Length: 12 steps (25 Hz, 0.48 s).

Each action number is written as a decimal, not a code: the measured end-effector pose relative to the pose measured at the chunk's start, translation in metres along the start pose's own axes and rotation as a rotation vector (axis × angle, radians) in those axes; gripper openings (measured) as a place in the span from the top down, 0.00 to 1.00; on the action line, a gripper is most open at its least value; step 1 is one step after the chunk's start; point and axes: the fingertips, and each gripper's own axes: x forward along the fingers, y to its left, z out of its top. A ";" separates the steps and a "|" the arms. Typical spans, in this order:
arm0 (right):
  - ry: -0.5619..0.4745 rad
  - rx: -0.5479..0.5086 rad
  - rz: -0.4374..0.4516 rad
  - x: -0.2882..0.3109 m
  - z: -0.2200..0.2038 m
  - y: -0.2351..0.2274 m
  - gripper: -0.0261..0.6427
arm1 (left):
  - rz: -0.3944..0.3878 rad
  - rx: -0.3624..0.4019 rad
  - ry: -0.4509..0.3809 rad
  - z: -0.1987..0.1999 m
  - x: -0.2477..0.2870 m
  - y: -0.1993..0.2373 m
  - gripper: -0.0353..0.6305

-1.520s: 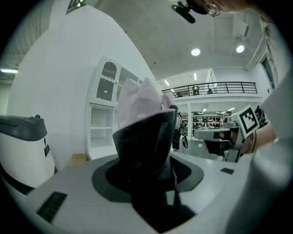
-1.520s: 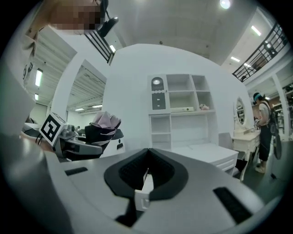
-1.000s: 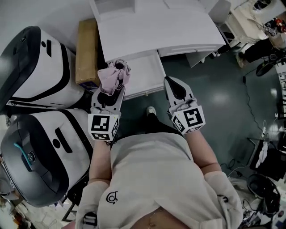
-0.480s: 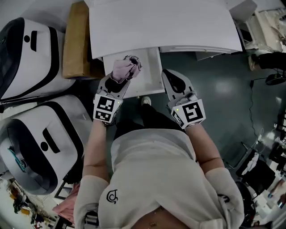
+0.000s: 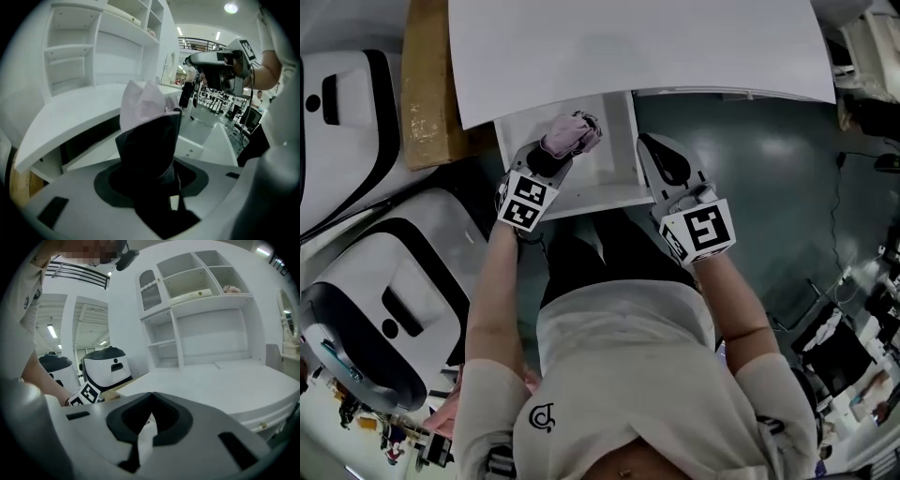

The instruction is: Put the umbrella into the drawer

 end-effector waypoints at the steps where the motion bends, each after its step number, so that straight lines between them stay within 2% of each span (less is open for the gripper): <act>1: 0.009 0.001 0.000 0.003 -0.004 -0.003 0.95 | -0.009 -0.001 0.017 -0.004 0.009 0.001 0.61; 12: 0.037 0.084 0.010 0.023 -0.033 -0.019 0.95 | -0.104 0.023 0.190 -0.036 0.085 0.001 0.61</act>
